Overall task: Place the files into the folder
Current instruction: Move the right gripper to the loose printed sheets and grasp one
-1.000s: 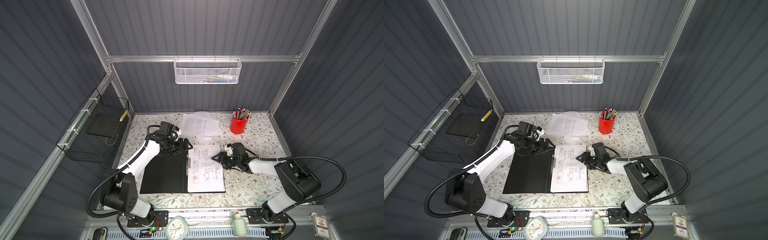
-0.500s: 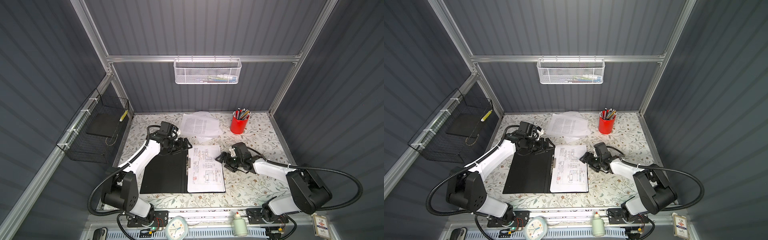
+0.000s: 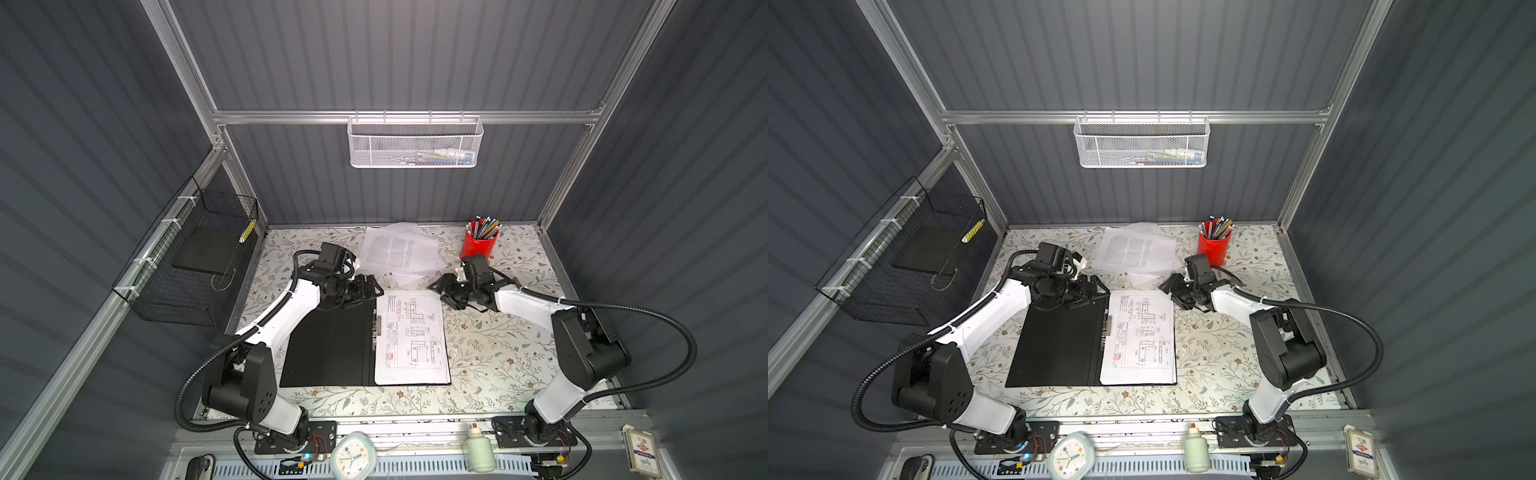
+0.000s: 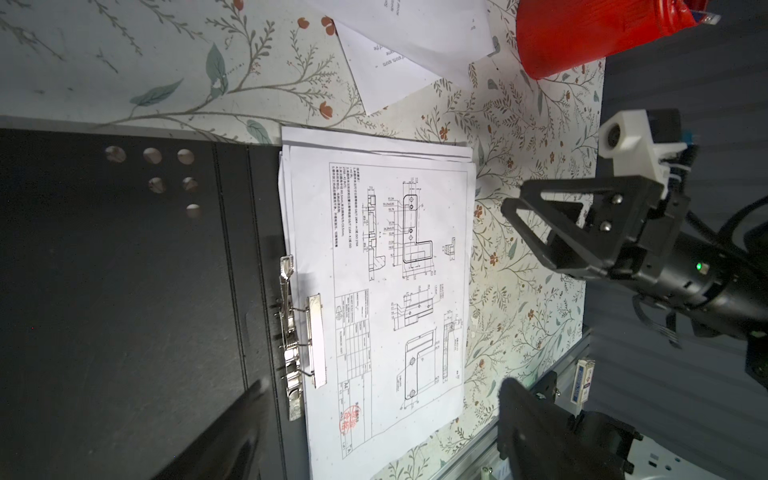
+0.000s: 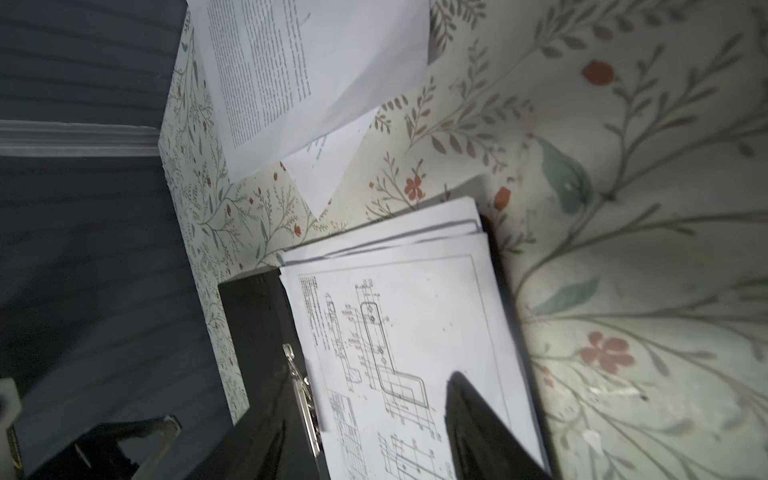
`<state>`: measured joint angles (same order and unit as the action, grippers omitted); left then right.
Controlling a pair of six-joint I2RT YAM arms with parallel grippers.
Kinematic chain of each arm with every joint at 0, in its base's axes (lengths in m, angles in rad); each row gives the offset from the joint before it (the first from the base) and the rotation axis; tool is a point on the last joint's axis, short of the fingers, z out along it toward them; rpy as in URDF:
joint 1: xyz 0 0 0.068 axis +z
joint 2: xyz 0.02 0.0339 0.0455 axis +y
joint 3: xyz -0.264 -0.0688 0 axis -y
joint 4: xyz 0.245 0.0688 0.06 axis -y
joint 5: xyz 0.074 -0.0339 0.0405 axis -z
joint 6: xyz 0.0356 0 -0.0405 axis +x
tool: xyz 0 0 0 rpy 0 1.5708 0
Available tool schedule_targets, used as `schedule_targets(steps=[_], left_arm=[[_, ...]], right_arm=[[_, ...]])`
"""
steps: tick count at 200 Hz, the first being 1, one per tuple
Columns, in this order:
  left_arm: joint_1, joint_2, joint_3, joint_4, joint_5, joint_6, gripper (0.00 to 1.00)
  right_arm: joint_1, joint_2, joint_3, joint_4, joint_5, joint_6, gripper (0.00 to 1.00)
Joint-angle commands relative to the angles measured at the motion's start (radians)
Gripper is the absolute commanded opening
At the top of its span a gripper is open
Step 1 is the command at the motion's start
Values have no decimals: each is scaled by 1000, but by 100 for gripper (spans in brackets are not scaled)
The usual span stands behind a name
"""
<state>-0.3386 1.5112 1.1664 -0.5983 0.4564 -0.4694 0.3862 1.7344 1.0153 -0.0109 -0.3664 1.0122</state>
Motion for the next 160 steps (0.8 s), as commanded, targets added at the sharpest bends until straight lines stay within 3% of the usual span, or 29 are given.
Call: schedule_targets(steps=[1,52,160], left_arm=[[6,-25,-16,13,24,-21,86],[6,-37,-16,23,32,-25,86],[7,-65,-13,10,30,-1,86]], right_arm=[[-6,70,69,59,19,133,53],[-13,195,132,155,126,320,44],[-12,370,247,201,189,427,43]])
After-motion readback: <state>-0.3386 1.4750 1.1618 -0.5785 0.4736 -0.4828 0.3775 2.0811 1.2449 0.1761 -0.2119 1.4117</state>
